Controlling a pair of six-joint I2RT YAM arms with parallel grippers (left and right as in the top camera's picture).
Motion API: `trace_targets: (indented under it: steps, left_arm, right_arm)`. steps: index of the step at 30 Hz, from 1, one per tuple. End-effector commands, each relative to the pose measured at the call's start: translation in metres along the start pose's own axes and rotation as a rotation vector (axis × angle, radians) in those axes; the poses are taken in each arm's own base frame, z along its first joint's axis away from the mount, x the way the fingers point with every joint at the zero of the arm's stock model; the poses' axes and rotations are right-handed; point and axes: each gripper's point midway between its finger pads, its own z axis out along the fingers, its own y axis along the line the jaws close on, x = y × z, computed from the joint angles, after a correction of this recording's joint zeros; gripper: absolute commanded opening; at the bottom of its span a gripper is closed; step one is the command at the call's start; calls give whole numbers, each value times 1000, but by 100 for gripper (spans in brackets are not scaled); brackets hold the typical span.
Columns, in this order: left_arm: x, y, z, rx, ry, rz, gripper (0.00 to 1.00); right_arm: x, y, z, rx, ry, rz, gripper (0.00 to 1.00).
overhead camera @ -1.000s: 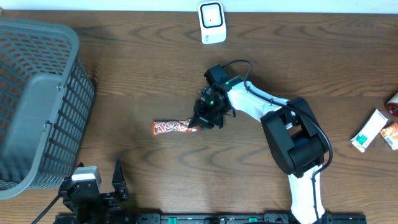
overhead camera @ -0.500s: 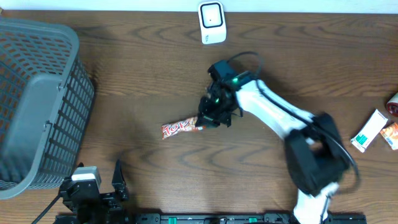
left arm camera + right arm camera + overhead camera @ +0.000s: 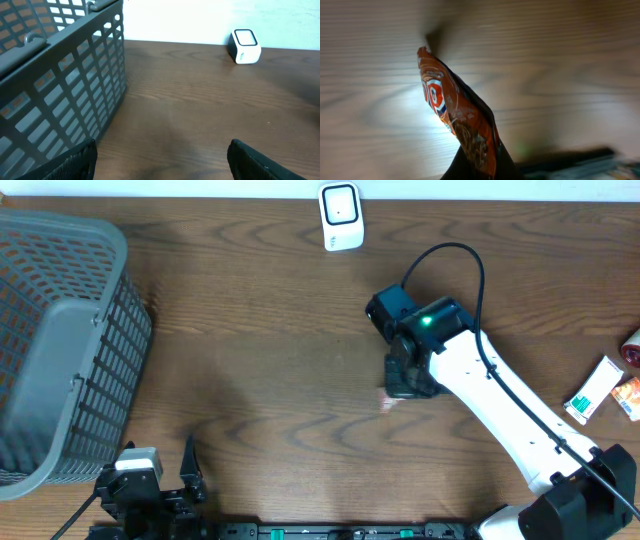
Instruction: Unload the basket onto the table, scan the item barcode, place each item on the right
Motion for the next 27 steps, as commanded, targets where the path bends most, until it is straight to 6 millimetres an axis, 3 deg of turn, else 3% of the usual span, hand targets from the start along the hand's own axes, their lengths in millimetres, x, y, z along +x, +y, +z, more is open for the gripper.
trace_targets:
  steps: [1,13,20,27]
  left_arm:
    - [0,-2,-1,9,-6,1,84]
    - [0,-2,-2,9,-6,1,84]
    - [0,-2,-1,9,-6,1,84]
    - [0,-2,-1,9,-6,1,84]
  right_arm:
    - [-28,-43,-12,252,-175,-29,2]
    - [-45,-63,-23,386,-281,-22,2]
    - [-51,-38,-7,385,-268,-110,2]
    - [-36,10,25,467,-210,-313,2]
